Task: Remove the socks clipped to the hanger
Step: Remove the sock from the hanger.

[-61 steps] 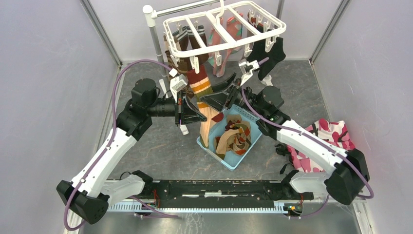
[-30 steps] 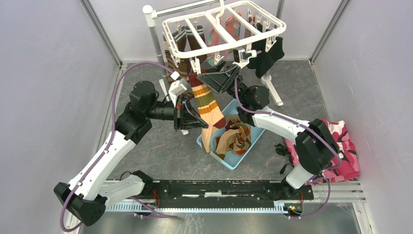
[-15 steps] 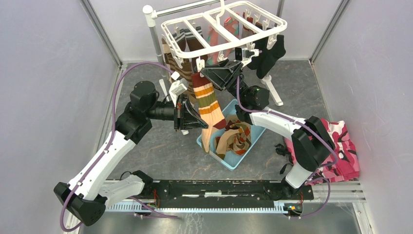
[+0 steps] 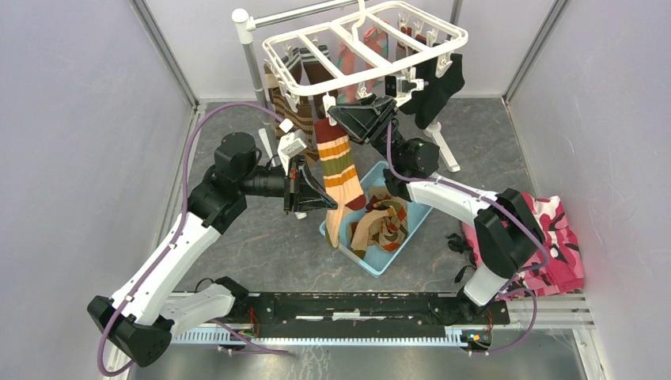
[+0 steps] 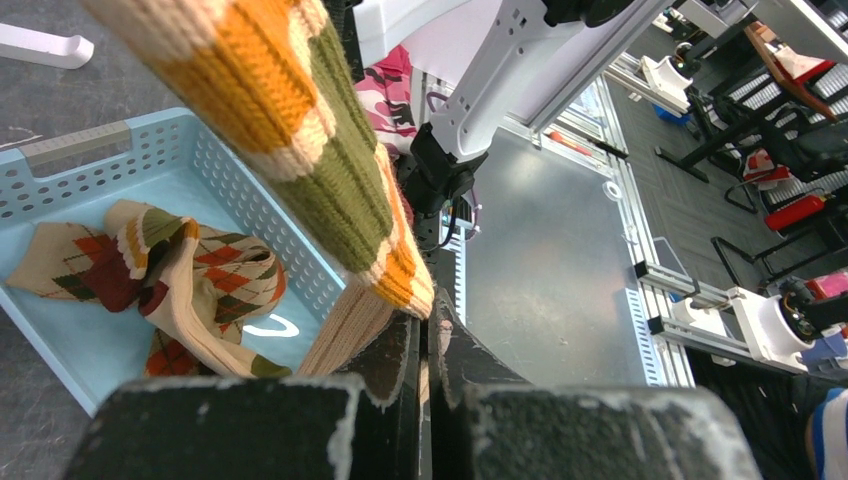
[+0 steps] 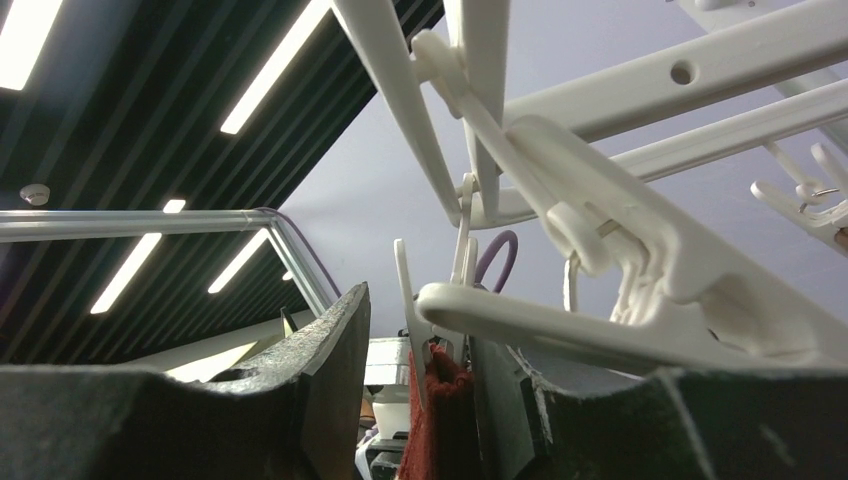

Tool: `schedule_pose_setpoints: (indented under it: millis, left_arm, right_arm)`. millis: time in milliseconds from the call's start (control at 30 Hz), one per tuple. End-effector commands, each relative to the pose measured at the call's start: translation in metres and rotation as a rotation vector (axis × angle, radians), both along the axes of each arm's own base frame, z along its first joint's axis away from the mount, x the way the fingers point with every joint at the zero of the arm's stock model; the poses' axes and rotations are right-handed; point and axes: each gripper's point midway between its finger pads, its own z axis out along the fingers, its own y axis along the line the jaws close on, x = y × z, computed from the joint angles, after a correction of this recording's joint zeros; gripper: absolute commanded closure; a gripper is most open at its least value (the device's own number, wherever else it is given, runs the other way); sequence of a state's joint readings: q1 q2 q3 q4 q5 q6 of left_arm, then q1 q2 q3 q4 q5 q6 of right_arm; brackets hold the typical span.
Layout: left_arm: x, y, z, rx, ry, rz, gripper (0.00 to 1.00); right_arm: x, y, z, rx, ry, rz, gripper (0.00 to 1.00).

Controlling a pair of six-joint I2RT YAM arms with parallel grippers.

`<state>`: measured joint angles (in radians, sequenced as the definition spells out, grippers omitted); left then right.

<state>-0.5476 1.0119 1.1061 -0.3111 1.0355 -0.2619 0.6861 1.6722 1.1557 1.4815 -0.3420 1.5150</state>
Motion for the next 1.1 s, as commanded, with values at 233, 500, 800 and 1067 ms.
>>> schedule_pose_setpoints:
  millis: [233,500,800,1067]
  left_arm:
    - [0.005,0.002,0.006,0.01,-0.089,0.025,0.98]
    - [0.015,0.001,-0.004,0.045,-0.099,0.054,0.98]
    - [0.021,0.002,-0.037,0.117,-0.072,0.058,0.98]
    - [0.037,-0.012,-0.063,0.173,-0.043,0.063,0.98]
  right_arm:
    - [-0.016,-0.024,0.038,0.111,-0.074,-0.008,0.66]
    - [-0.012,-0.03,0.033,0.074,-0.062,-0.054,0.89]
    - [-0.011,-0.026,0.028,-0.004,-0.062,-0.078,1.0]
    - [-0.006,-0.014,0.016,-0.131,-0.055,-0.106,1.0]
